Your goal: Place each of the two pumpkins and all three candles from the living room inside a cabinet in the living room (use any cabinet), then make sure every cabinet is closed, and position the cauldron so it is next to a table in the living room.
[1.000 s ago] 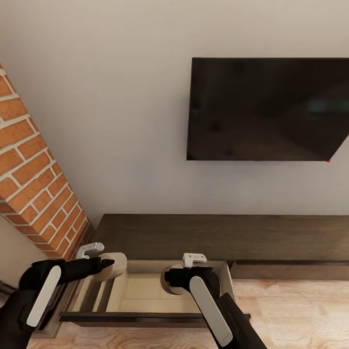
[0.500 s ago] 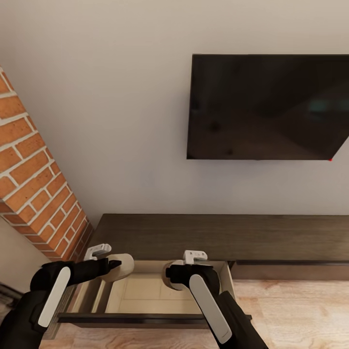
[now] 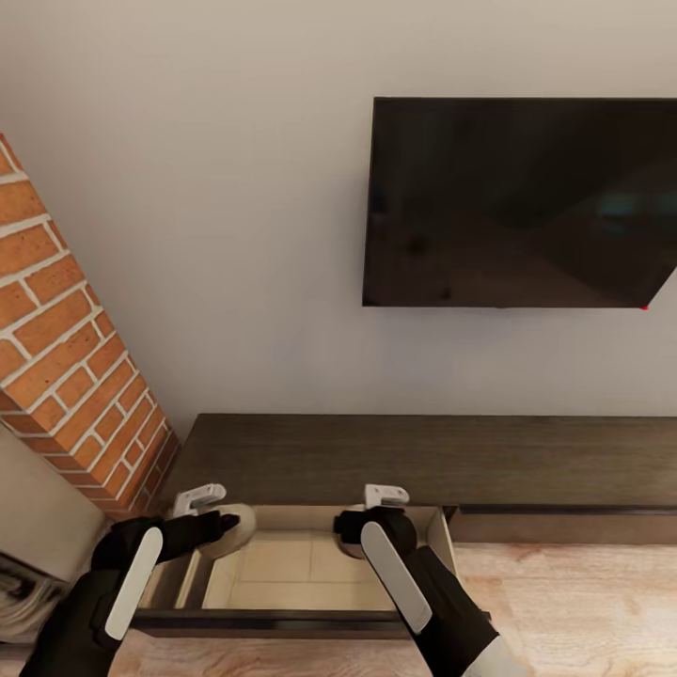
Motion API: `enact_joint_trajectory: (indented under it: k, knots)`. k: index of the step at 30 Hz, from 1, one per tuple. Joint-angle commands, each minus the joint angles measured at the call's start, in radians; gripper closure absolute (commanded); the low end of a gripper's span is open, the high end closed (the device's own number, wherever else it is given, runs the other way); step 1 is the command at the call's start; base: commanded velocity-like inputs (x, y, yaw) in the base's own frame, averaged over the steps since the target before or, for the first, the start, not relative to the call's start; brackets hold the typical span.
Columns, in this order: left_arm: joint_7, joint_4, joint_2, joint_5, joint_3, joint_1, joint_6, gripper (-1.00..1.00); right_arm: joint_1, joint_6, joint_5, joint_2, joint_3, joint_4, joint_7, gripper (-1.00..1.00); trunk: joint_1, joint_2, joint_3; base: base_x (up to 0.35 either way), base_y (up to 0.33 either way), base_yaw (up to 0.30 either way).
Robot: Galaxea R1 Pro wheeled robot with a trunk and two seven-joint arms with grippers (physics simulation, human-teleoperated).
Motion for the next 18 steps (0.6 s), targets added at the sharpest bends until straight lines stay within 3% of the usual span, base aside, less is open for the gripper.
enact_joint_trajectory:
  k: [1, 7, 12, 18]
  knots:
    - [0.004, 0.005, 0.000, -0.001, -0.004, 0.000, -0.004, 1.00, -0.003, -0.006, -0.003, 0.000, 0.000, 0.007, -0.005, 1.00, 0.004, -0.007, -0.003, 0.000, 0.000, 0.000]
    - [0.051, 0.032, -0.002, 0.000, -0.035, 0.000, -0.056, 1.00, -0.017, -0.040, -0.003, 0.000, 0.001, 0.055, -0.046, 1.00, 0.027, -0.049, -0.022, 0.000, 0.000, 0.000]
    - [0.105, 0.042, -0.006, 0.000, -0.038, -0.001, -0.079, 1.00, -0.018, -0.042, -0.005, 0.000, 0.001, 0.065, -0.064, 1.00, 0.046, -0.084, -0.038, 0.000, 0.000, 0.000]
    - [0.121, 0.051, -0.023, -0.001, -0.041, -0.001, -0.090, 1.00, -0.019, -0.042, -0.007, 0.000, 0.001, 0.071, -0.067, 1.00, 0.069, -0.126, -0.056, 0.000, 0.000, 0.000]
